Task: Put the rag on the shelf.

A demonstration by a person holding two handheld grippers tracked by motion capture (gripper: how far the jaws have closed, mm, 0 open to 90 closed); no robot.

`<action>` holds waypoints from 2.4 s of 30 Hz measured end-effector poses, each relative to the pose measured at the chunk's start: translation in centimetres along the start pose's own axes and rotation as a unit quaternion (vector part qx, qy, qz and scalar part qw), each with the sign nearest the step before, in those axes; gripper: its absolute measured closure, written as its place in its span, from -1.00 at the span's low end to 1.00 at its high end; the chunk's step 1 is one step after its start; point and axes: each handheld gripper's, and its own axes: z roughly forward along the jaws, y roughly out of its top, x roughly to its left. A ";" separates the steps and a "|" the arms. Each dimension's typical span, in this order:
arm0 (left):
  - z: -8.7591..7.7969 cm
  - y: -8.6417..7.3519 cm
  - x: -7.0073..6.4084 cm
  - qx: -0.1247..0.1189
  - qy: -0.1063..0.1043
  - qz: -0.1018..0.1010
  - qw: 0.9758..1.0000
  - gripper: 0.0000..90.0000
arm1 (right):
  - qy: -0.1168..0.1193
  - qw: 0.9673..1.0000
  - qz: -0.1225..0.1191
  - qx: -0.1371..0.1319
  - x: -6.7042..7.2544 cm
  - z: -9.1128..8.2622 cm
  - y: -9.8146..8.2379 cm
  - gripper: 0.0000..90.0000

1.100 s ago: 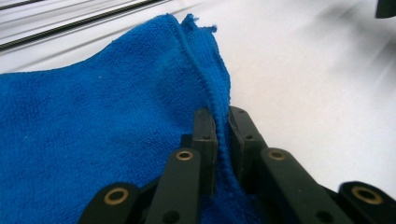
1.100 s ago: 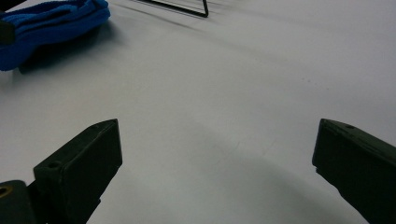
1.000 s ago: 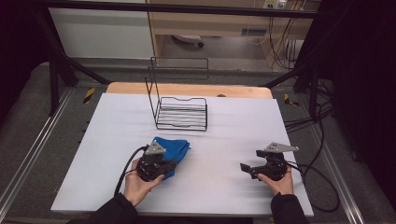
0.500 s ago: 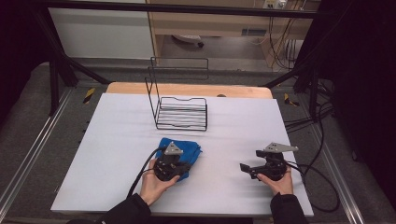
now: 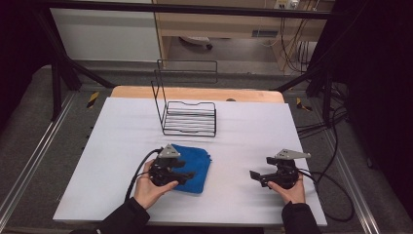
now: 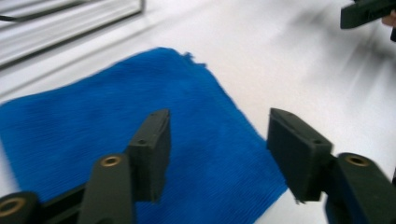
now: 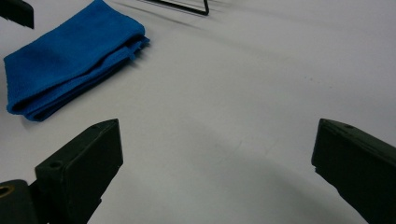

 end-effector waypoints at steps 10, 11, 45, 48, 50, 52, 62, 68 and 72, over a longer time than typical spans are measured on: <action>-3.2 -4.1 4.2 0.044 0.043 -0.034 0.998 -0.04 | -0.008 1.000 -0.012 0.008 1.4 0.5 0.5 -0.88; -3.3 -4.5 4.4 0.050 0.042 -0.037 0.997 0.00 | -0.006 1.000 -0.010 0.011 1.7 0.6 0.6 -0.87; -3.7 -6.5 2.0 0.093 0.024 -0.043 0.994 0.86 | 0.019 0.999 -0.019 0.026 6.9 3.3 1.7 -0.80; -4.1 -6.2 2.3 0.081 0.028 -0.038 0.996 0.67 | 0.016 1.000 -0.017 0.017 6.5 3.2 1.6 -0.84; -4.4 -5.8 2.5 0.068 0.034 -0.037 0.996 0.46 | 0.015 1.000 -0.013 0.016 6.4 3.1 1.7 -0.88; -4.8 -5.4 2.9 0.052 0.040 -0.034 0.997 0.22 | 0.013 1.000 -0.016 0.016 6.3 3.1 1.7 -0.90; -4.7 -2.4 6.4 0.017 0.066 -0.045 0.997 -0.57 | 0.013 1.000 -0.020 0.013 6.2 3.2 1.8 -0.94; -2.8 -0.7 7.6 0.023 0.082 -0.050 0.995 -0.58 | 0.011 1.000 -0.021 0.018 6.2 3.3 1.7 -0.94; -1.4 0.0 8.5 0.021 0.091 -0.068 0.993 -0.38 | 0.010 1.000 -0.024 0.016 6.1 3.3 1.7 -0.94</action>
